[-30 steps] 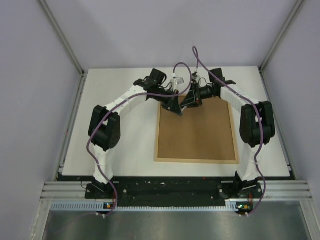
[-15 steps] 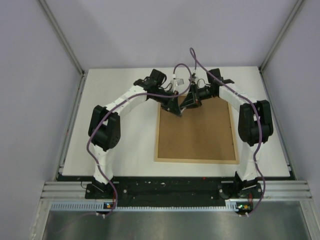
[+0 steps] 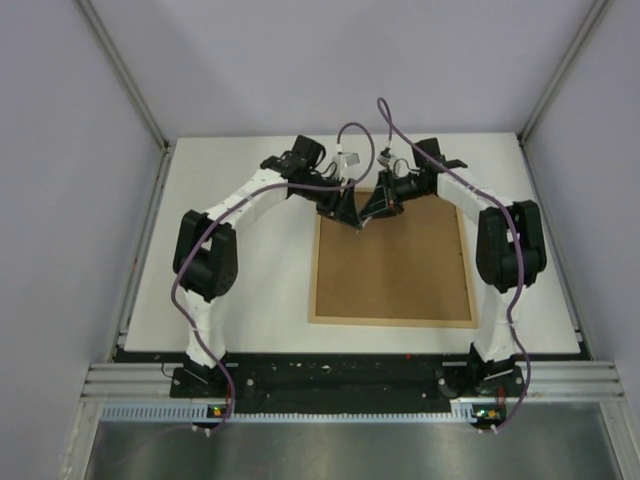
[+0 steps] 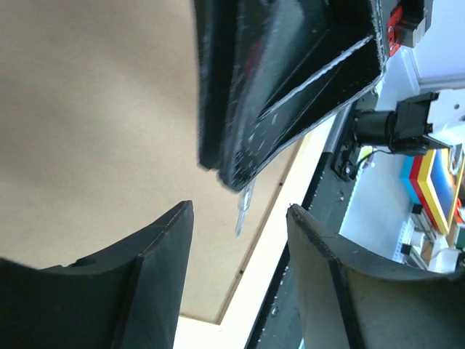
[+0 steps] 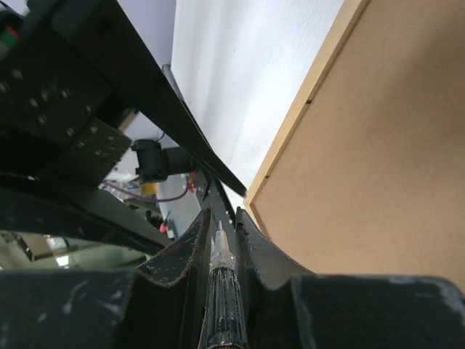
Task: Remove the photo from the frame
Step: Adjust the screwdriver, then release the photo frame item from the photo frame.
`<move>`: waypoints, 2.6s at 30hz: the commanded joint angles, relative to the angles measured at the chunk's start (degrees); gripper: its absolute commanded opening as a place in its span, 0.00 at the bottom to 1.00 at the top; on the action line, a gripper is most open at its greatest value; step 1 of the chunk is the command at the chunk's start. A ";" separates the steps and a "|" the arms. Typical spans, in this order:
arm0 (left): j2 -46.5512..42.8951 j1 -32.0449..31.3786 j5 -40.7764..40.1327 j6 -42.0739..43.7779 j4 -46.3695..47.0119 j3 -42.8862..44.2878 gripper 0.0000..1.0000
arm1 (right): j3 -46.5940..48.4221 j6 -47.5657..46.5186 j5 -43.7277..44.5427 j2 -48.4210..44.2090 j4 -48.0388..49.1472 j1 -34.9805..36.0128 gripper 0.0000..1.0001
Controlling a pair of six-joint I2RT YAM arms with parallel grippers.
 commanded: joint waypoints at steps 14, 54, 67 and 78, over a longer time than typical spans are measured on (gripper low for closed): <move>-3.64 15.26 -15.23 -12.10 10.41 -8.73 0.63 | -14.70 25.73 18.73 0.12 56.88 -0.44 0.00; 11.74 15.79 -9.16 -19.22 14.90 -7.41 0.54 | -5.13 33.57 28.24 23.33 72.65 6.24 0.00; 13.77 13.15 -8.29 -19.39 15.33 -8.03 0.18 | -4.07 38.05 26.92 26.58 75.46 8.17 0.00; 12.10 11.04 -13.99 -21.41 14.90 -8.21 0.21 | -2.93 34.11 32.26 19.65 58.36 12.83 0.00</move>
